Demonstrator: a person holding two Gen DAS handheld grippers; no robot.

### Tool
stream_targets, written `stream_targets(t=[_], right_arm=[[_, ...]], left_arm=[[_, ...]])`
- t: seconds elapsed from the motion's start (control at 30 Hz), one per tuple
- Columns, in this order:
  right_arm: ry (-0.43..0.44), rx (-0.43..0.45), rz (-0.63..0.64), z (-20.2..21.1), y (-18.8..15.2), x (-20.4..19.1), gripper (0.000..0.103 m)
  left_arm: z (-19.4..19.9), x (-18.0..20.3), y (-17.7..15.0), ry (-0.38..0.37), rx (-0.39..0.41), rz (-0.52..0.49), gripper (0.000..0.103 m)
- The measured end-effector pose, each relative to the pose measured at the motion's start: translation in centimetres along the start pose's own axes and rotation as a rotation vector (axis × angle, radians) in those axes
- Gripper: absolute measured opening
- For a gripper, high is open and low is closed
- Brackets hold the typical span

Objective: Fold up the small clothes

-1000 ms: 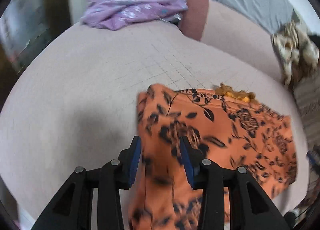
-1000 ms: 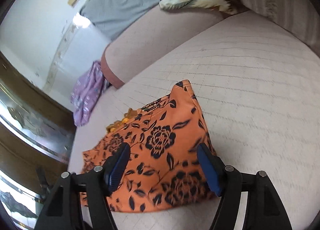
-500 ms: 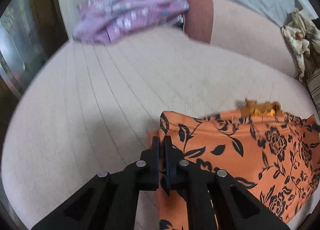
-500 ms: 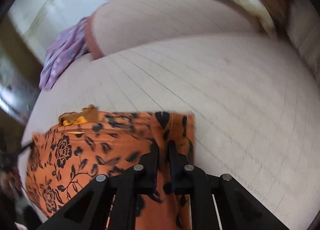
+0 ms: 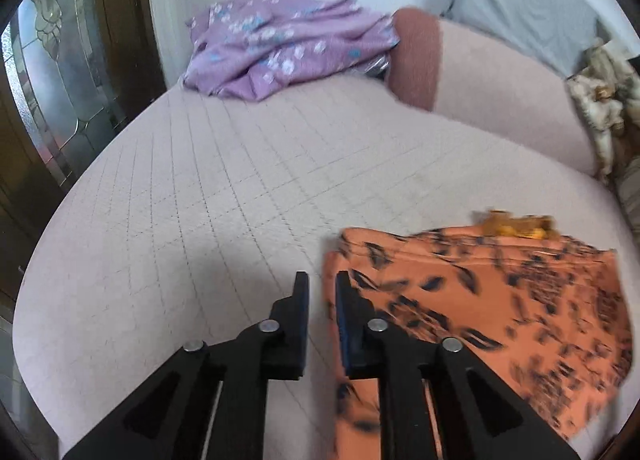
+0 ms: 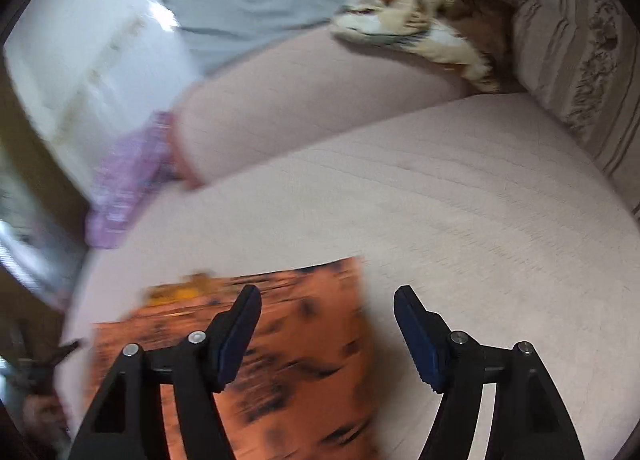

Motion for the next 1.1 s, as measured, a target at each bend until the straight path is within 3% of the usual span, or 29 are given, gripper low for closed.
stream_targets(t=[0.13, 0.2, 0.23, 0.27, 0.3, 0.33, 0.4, 0.47, 0.53, 0.6, 0.67, 0.73, 0.8, 0.9, 0.97, 1.03, 1.07, 1.1], right_arm=[[0.312, -0.139, -0.046, 1.1, -4.0, -4.0, 0.077], [0.373, -0.219, -0.096, -0.5, -6.5, -3.7, 0.079], [0.331, -0.257, -0.127, -1.9, -7.8, -2.5, 0.079], [0.220, -0.291, -0.187, -3.6, -9.1, -0.1, 0.078], [0.181, -0.298, -0.254, -4.3, -9.9, 1.6, 0.070], [0.202, -0.269, -0.300, -3.9, -10.0, 1.9, 0.070], [0.198, -0.209, -0.280, -1.7, -9.5, 0.7, 0.075], [0.231, -0.157, -0.201, 0.9, -9.4, -1.6, 0.076], [0.294, -0.138, -0.155, 2.5, -10.2, -3.4, 0.087], [0.311, -0.162, -0.116, 2.3, -12.5, -4.0, 0.092], [0.193, -0.278, -0.136, -0.5, -15.8, -1.9, 0.091], [0.223, -0.217, -0.165, 0.4, -15.7, -1.1, 0.090], [0.216, -0.210, -0.167, 1.2, -14.8, -1.7, 0.091], [0.254, -0.148, -0.122, 2.6, -13.1, -3.0, 0.091], [0.261, -0.162, -0.136, 1.6, -13.3, -2.6, 0.092], [0.208, -0.228, -0.186, 0.7, -15.0, -0.3, 0.091], [0.229, -0.232, -0.238, 0.2, -15.3, 0.6, 0.091], [0.259, -0.204, -0.274, 0.9, -14.9, 0.8, 0.091]], left_arm=[[3.5, 2.1, -2.2, -0.082, 0.027, -0.025, 0.056], [3.4, 3.0, -4.8, -0.097, -0.008, -0.037, 0.058], [2.7, 3.0, -5.9, -0.089, -0.039, -0.037, 0.058], [1.8, 2.9, -7.4, -0.069, -0.090, -0.040, 0.058], [-0.1, 2.3, -9.5, -0.024, -0.175, -0.051, 0.058], [-1.1, 1.5, -10.7, 0.008, -0.224, -0.040, 0.058], [-0.1, 0.2, -11.0, -0.027, -0.170, 0.049, 0.058], [1.1, -0.5, -10.9, 0.003, -0.165, 0.061, 0.057], [2.3, -0.5, -10.8, -0.007, -0.126, 0.047, 0.057], [1.1, -0.8, -12.4, 0.042, -0.194, -0.003, 0.058], [0.7, -1.4, -12.5, 0.023, -0.194, 0.022, 0.058], [2.1, -1.7, -11.6, 0.028, -0.187, 0.049, 0.057], [4.1, -1.4, -9.7, 0.025, -0.095, 0.028, 0.057], [5.0, -0.6, -7.5, 0.005, -0.030, -0.011, 0.057], [3.1, -0.6, -8.0, 0.025, -0.077, -0.020, 0.057], [-0.3, -1.0, -10.4, 0.088, -0.220, -0.044, 0.059], [-1.1, -1.2, -11.1, 0.078, -0.245, -0.041, 0.060], [-0.4, -1.3, -10.9, 0.074, -0.201, -0.025, 0.060]])
Point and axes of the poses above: each gripper's, at about its wrist camera, not at the fingertips, and z roughly against the way its jaws point, x to its right, y to its top, the point moved 7 cm from there along -z, roughly the way its jaws point, and after that the axes turned 3 degrees about -y, right-handed, at the moved point
